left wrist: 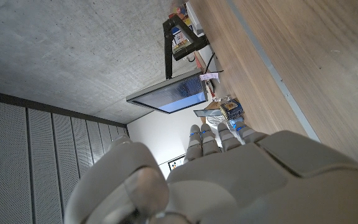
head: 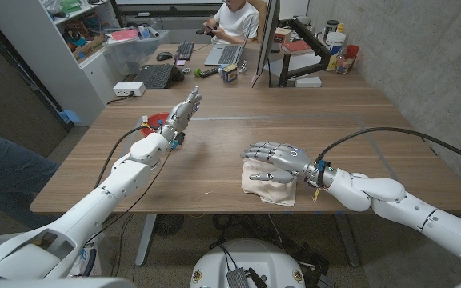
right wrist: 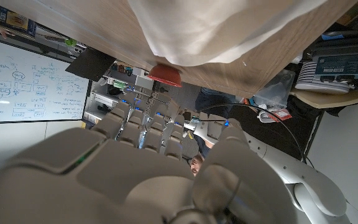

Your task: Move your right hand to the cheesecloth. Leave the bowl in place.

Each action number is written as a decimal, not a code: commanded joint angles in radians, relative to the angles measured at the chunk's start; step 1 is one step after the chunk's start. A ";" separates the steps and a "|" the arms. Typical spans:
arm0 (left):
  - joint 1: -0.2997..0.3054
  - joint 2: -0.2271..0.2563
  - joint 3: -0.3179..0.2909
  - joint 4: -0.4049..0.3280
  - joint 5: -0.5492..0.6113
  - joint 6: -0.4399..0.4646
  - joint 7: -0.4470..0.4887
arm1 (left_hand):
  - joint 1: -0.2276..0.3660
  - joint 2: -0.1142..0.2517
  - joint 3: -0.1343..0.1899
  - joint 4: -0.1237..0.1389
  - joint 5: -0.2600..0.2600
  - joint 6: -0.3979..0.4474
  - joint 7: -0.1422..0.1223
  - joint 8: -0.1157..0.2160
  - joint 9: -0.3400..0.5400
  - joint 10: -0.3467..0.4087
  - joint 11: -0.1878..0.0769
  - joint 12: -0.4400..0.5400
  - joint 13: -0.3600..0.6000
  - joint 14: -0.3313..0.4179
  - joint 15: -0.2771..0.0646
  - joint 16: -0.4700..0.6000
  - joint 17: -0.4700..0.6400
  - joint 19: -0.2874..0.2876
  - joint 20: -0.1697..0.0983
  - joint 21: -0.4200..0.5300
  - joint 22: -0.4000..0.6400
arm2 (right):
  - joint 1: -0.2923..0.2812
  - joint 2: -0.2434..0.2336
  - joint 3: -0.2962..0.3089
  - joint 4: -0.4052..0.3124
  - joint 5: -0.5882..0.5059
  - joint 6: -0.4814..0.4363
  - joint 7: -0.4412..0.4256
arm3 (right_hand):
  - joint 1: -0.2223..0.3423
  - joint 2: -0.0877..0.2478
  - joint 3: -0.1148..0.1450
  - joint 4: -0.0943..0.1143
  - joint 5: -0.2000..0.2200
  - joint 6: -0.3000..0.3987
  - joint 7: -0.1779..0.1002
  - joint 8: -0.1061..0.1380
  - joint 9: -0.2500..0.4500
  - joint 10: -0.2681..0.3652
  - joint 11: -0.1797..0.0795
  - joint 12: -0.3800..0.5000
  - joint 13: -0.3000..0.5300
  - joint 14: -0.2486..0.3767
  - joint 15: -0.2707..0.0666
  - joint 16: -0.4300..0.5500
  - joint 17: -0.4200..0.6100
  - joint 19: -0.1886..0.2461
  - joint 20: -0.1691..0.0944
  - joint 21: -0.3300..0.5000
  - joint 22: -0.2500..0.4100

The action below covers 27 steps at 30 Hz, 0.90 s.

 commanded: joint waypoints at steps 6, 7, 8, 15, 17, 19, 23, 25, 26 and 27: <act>-0.007 -0.009 0.007 0.020 0.002 -0.004 -0.006 | 0.000 0.008 -0.006 0.004 -0.004 0.010 -0.003 0.005 0.002 0.000 -0.005 0.006 0.004 -0.003 -0.001 0.005 0.005 -0.004 0.004 0.005 0.002 | 0.024 -0.015 -0.036 -0.013 -0.025 -0.041 0.042 | 0.007 0.003 0.004 -0.005 0.006 0.021 0.000 0.009 0.002 -0.001 0.002 -0.003 0.001 -0.001 0.002 -0.001 0.004 -0.015 0.003 -0.002 0.005; -0.008 -0.010 0.007 0.022 0.002 -0.004 -0.006 | 0.000 0.008 -0.006 0.004 -0.004 0.010 -0.003 0.005 0.002 0.000 -0.005 0.005 0.004 -0.003 -0.001 0.005 0.005 -0.004 0.004 0.005 0.002 | 0.025 -0.016 -0.037 -0.013 -0.025 -0.042 0.043 | 0.008 0.004 0.004 -0.006 0.006 0.023 0.000 0.010 0.002 -0.001 0.002 -0.003 0.001 0.001 0.001 -0.001 0.004 -0.016 0.003 -0.002 0.005; -0.008 -0.010 0.008 0.024 0.002 -0.003 -0.006 | 0.000 0.008 -0.006 0.004 -0.004 0.010 -0.004 0.005 0.002 0.000 -0.006 0.005 0.004 -0.003 -0.001 0.005 0.005 -0.004 0.004 0.005 0.002 | 0.026 -0.016 -0.038 -0.013 -0.025 -0.043 0.045 | 0.008 0.004 0.005 -0.006 0.006 0.024 0.000 0.010 0.002 -0.001 0.002 -0.003 0.001 0.001 0.000 -0.001 0.004 -0.017 0.004 -0.002 0.005; -0.011 -0.015 0.009 0.034 0.001 -0.008 -0.012 | 0.000 0.009 -0.007 0.004 -0.004 0.010 -0.005 0.004 0.002 -0.001 -0.007 0.005 0.004 -0.004 -0.001 0.005 0.005 -0.004 0.004 0.005 0.002 | 0.032 -0.023 -0.045 -0.020 -0.019 -0.044 0.070 | 0.014 0.012 0.010 -0.007 0.008 0.028 0.001 0.010 0.002 0.002 0.000 -0.002 0.001 0.001 -0.001 -0.001 0.003 -0.018 0.003 -0.001 0.005; -0.012 -0.017 0.010 0.036 -0.001 -0.011 -0.014 | 0.000 0.009 -0.008 0.004 -0.004 0.011 -0.003 0.005 0.002 0.000 -0.007 0.006 0.004 -0.004 -0.001 0.005 0.005 -0.004 0.004 0.005 0.002 | 0.033 -0.026 -0.046 -0.026 -0.023 -0.048 0.081 | 0.016 0.014 0.011 -0.008 0.008 0.028 0.001 0.010 0.002 0.003 0.001 -0.002 0.001 0.001 -0.001 -0.001 0.003 -0.018 0.003 -0.001 0.005; -0.012 -0.018 0.010 0.037 0.000 -0.016 -0.016 | 0.001 0.010 -0.008 0.004 -0.005 0.012 -0.003 0.005 0.002 0.000 -0.008 0.006 0.004 -0.004 0.000 0.005 0.005 -0.004 0.004 0.005 0.002 | 0.034 -0.029 -0.048 -0.029 -0.026 -0.049 0.089 | 0.017 0.016 0.012 -0.008 0.008 0.027 0.000 0.010 0.002 0.004 0.001 -0.001 0.001 0.001 -0.002 -0.001 0.003 -0.019 0.002 -0.001 0.005; -0.010 -0.017 0.012 0.033 0.001 -0.015 -0.018 | 0.001 0.010 -0.009 0.004 -0.005 0.016 -0.002 0.006 0.002 0.000 -0.006 0.006 0.004 -0.003 -0.001 0.006 0.005 -0.004 0.004 0.005 0.002 | 0.035 -0.032 -0.050 -0.030 -0.022 -0.045 0.096 | 0.019 0.017 0.013 -0.009 0.008 0.028 0.001 0.009 0.002 0.004 0.001 -0.001 0.002 0.004 -0.001 0.000 0.003 -0.020 0.003 -0.001 0.005; -0.011 -0.016 0.014 0.035 0.002 -0.012 -0.019 | 0.001 0.010 -0.009 0.004 -0.005 0.016 -0.002 0.006 0.002 0.001 -0.009 0.006 0.004 -0.003 -0.001 0.005 0.005 -0.004 0.005 0.005 0.002 | 0.035 -0.030 -0.051 -0.027 -0.021 -0.045 0.097 | 0.021 0.018 0.014 -0.010 0.008 0.026 0.001 0.008 0.002 0.000 -0.002 -0.003 0.002 0.007 0.001 0.001 0.003 -0.019 0.003 0.000 0.005; -0.011 -0.017 0.014 0.036 0.003 -0.011 -0.018 | 0.001 0.011 -0.009 0.004 -0.005 0.016 -0.003 0.006 0.002 0.000 -0.008 0.006 0.004 -0.003 -0.001 0.005 0.005 -0.004 0.005 0.005 0.002 | 0.035 -0.029 -0.052 -0.025 -0.018 -0.045 0.098 | 0.021 0.018 0.014 -0.010 0.008 0.026 0.002 0.008 0.002 0.000 -0.002 -0.003 0.002 0.007 0.000 0.001 0.003 -0.019 0.003 0.000 0.005; -0.011 -0.017 0.014 0.037 0.001 -0.011 -0.019 | 0.001 0.011 -0.010 0.004 -0.005 0.016 -0.004 0.006 0.002 0.000 -0.006 0.005 0.004 -0.003 -0.001 0.005 0.005 -0.004 0.005 0.005 0.002 | 0.035 -0.028 -0.053 -0.024 -0.017 -0.044 0.100 | 0.021 0.018 0.014 -0.010 0.008 0.026 0.002 0.008 0.002 0.001 -0.001 -0.002 0.002 0.008 0.000 0.001 0.003 -0.019 0.003 0.000 0.005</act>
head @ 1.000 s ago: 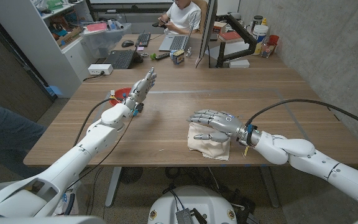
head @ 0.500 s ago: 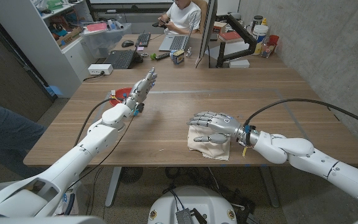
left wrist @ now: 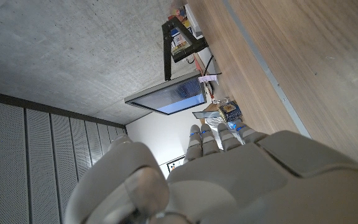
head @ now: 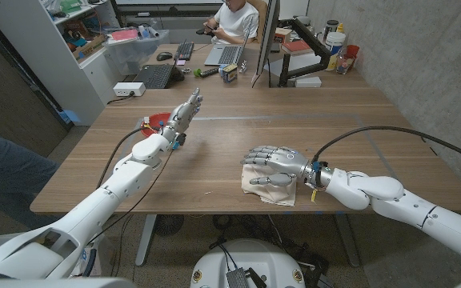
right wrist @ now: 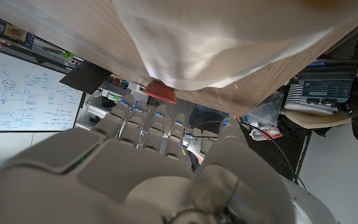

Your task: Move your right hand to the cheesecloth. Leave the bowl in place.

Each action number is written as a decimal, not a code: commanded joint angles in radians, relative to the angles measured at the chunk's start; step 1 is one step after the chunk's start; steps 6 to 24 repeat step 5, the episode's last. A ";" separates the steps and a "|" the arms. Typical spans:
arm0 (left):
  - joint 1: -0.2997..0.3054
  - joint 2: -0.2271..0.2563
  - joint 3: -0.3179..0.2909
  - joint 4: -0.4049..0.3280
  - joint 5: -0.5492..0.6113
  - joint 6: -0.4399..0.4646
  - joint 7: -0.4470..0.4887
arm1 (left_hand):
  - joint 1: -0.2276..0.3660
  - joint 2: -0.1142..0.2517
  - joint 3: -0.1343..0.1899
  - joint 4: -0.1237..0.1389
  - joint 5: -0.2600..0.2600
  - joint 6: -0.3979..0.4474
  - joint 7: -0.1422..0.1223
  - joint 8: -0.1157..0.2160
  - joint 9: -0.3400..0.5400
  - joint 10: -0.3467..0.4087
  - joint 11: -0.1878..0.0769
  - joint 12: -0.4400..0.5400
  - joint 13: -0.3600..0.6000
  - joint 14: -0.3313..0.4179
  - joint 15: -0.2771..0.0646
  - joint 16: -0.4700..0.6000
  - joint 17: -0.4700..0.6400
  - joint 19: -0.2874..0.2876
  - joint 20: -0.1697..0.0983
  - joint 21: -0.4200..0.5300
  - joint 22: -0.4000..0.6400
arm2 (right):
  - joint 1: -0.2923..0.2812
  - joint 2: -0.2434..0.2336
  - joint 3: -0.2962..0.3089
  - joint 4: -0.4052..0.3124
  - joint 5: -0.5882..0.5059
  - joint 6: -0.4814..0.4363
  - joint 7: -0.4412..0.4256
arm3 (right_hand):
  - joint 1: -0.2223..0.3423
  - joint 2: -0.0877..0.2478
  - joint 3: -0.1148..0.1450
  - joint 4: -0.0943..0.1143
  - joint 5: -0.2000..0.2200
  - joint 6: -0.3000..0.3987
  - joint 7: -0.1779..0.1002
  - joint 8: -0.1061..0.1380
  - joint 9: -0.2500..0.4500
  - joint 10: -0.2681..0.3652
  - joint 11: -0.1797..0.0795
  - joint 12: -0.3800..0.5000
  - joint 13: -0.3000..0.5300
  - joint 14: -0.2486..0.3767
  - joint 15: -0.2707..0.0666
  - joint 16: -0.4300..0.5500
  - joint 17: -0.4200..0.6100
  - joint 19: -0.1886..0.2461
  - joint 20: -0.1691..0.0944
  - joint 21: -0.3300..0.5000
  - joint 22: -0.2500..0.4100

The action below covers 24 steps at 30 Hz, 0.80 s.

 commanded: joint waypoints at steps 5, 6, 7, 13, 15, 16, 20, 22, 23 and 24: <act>0.001 -0.004 0.003 0.012 -0.001 -0.008 -0.007 | 0.002 0.011 -0.008 0.001 -0.001 0.011 -0.001 0.005 0.002 -0.001 -0.007 0.005 0.004 -0.004 -0.001 0.005 0.005 -0.004 0.004 0.005 0.002 | 0.006 -0.002 -0.013 0.000 0.012 0.000 0.034 | 0.011 0.007 0.006 -0.002 0.004 0.006 0.000 0.001 0.002 0.001 -0.001 -0.002 0.002 0.011 0.000 0.002 0.003 -0.002 -0.001 0.001 0.005; 0.001 -0.004 0.003 0.012 -0.001 -0.008 -0.007 | 0.002 0.011 -0.008 0.001 -0.001 0.011 -0.001 0.005 0.002 -0.001 -0.007 0.005 0.004 -0.004 -0.001 0.005 0.005 -0.004 0.004 0.005 0.002 | 0.006 -0.002 -0.013 0.000 0.012 0.000 0.034 | 0.011 0.007 0.006 -0.002 0.004 0.006 0.000 0.001 0.002 0.001 -0.001 -0.002 0.002 0.011 0.000 0.002 0.003 -0.002 -0.001 0.001 0.005; 0.001 -0.004 0.003 0.012 -0.001 -0.008 -0.007 | 0.002 0.011 -0.008 0.001 -0.001 0.011 -0.001 0.005 0.002 -0.001 -0.007 0.005 0.004 -0.004 -0.001 0.005 0.005 -0.004 0.004 0.005 0.002 | 0.006 -0.002 -0.013 0.000 0.012 0.000 0.034 | 0.011 0.007 0.006 -0.002 0.004 0.006 0.000 0.001 0.002 0.001 -0.001 -0.002 0.002 0.011 0.000 0.002 0.003 -0.002 -0.001 0.001 0.005; 0.001 -0.004 0.003 0.012 -0.001 -0.008 -0.007 | 0.002 0.011 -0.008 0.001 -0.001 0.011 -0.001 0.005 0.002 -0.001 -0.007 0.005 0.004 -0.004 -0.001 0.005 0.005 -0.004 0.004 0.005 0.002 | 0.006 -0.002 -0.013 0.000 0.012 0.000 0.034 | 0.011 0.007 0.006 -0.002 0.004 0.006 0.000 0.001 0.002 0.001 -0.001 -0.002 0.002 0.011 0.000 0.002 0.003 -0.002 -0.001 0.001 0.005; 0.001 -0.004 0.003 0.012 -0.001 -0.008 -0.007 | 0.002 0.011 -0.008 0.001 -0.001 0.011 -0.001 0.005 0.002 -0.001 -0.007 0.005 0.004 -0.004 -0.001 0.005 0.005 -0.004 0.004 0.005 0.002 | 0.006 -0.002 -0.013 0.000 0.012 0.000 0.034 | 0.011 0.007 0.006 -0.002 0.004 0.006 0.000 0.001 0.002 0.001 -0.001 -0.002 0.002 0.011 0.000 0.002 0.003 -0.002 -0.001 0.001 0.005; 0.001 -0.004 0.003 0.012 -0.001 -0.008 -0.007 | 0.002 0.011 -0.008 0.001 -0.001 0.011 -0.001 0.005 0.002 -0.001 -0.007 0.005 0.004 -0.004 -0.001 0.005 0.005 -0.004 0.004 0.005 0.002 | 0.006 -0.002 -0.013 0.000 0.012 0.000 0.034 | 0.011 0.007 0.006 -0.002 0.004 0.006 0.000 0.001 0.002 0.001 -0.001 -0.002 0.002 0.011 0.000 0.002 0.003 -0.002 -0.001 0.001 0.005; 0.001 -0.004 0.003 0.012 -0.001 -0.008 -0.007 | 0.002 0.011 -0.008 0.001 -0.001 0.011 -0.001 0.005 0.002 -0.001 -0.007 0.005 0.004 -0.004 -0.001 0.005 0.005 -0.004 0.004 0.005 0.002 | 0.006 -0.002 -0.013 0.000 0.012 0.000 0.034 | 0.011 0.007 0.006 -0.002 0.004 0.006 0.000 0.001 0.002 0.001 -0.001 -0.002 0.002 0.011 0.000 0.002 0.003 -0.002 -0.001 0.001 0.005; 0.001 -0.004 0.003 0.012 -0.001 -0.008 -0.007 | 0.002 0.011 -0.008 0.001 -0.001 0.011 -0.001 0.005 0.002 -0.001 -0.007 0.005 0.004 -0.004 -0.001 0.005 0.005 -0.004 0.004 0.005 0.002 | 0.006 -0.002 -0.013 0.000 0.012 0.000 0.034 | 0.011 0.007 0.006 -0.002 0.004 0.006 0.000 0.001 0.002 0.001 -0.001 -0.002 0.002 0.011 0.000 0.002 0.003 -0.002 -0.001 0.001 0.005; 0.001 -0.004 0.003 0.012 -0.001 -0.008 -0.007 | 0.002 0.011 -0.008 0.001 -0.001 0.011 -0.001 0.005 0.002 -0.001 -0.007 0.005 0.004 -0.004 -0.001 0.005 0.005 -0.004 0.004 0.005 0.002 | 0.006 -0.002 -0.013 0.000 0.012 0.000 0.034 | 0.011 0.007 0.006 -0.002 0.004 0.006 0.000 0.001 0.002 0.001 -0.001 -0.002 0.002 0.011 0.000 0.002 0.003 -0.002 -0.001 0.001 0.005; 0.001 -0.004 0.003 0.012 -0.001 -0.008 -0.007 | 0.002 0.011 -0.008 0.001 -0.001 0.011 -0.001 0.005 0.002 -0.001 -0.007 0.005 0.004 -0.004 -0.001 0.005 0.005 -0.004 0.004 0.005 0.002 | 0.006 -0.002 -0.013 0.000 0.012 0.000 0.034 | 0.011 0.007 0.006 -0.002 0.004 0.006 0.000 0.001 0.002 0.001 -0.001 -0.002 0.002 0.011 0.000 0.002 0.003 -0.002 -0.001 0.001 0.005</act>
